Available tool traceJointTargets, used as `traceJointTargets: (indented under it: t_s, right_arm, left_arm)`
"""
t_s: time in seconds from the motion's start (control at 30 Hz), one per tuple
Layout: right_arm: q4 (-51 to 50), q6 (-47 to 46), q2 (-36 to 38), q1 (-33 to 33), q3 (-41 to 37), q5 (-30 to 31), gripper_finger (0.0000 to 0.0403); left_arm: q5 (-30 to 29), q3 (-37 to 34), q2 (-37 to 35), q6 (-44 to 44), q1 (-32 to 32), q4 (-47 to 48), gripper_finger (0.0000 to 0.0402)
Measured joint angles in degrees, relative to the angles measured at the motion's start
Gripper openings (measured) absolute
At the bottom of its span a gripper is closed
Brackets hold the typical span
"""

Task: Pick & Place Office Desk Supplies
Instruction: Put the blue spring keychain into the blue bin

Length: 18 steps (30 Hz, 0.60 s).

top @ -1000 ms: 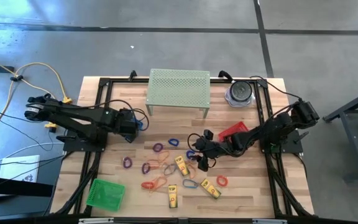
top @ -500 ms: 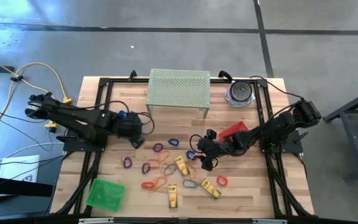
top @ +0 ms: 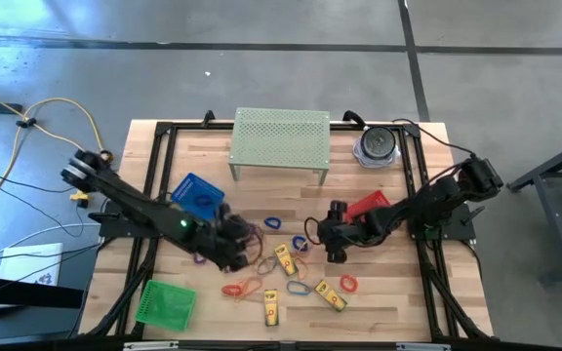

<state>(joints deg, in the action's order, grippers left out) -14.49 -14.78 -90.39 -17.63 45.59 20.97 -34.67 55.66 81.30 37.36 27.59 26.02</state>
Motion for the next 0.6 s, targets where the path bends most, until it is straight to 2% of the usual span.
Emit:
traceJointTargets:
  t_s: [0.17,0.3,0.47,0.6]
  right_arm:
    - [7.44,2.59,0.0,0.02,-2.64,-0.13,0.0252]
    - [14.21,3.49,0.0,0.15,-5.02,-0.1,0.0252]
    - [15.89,4.12,-0.02,0.11,-7.31,-3.58,0.0252]
    - [21.41,5.04,-0.04,0.12,-8.9,-2.72,0.0252]
  left_arm:
    - [-0.18,-0.07,6.84,-2.94,0.36,-12.51,0.0124]
    - [0.36,-0.04,9.45,-7.63,0.83,-22.89,0.0124]
    - [0.82,0.0,9.62,-10.81,0.86,-26.31,0.0124]
    - [0.46,0.0,10.04,-10.82,0.54,-27.06,0.0124]
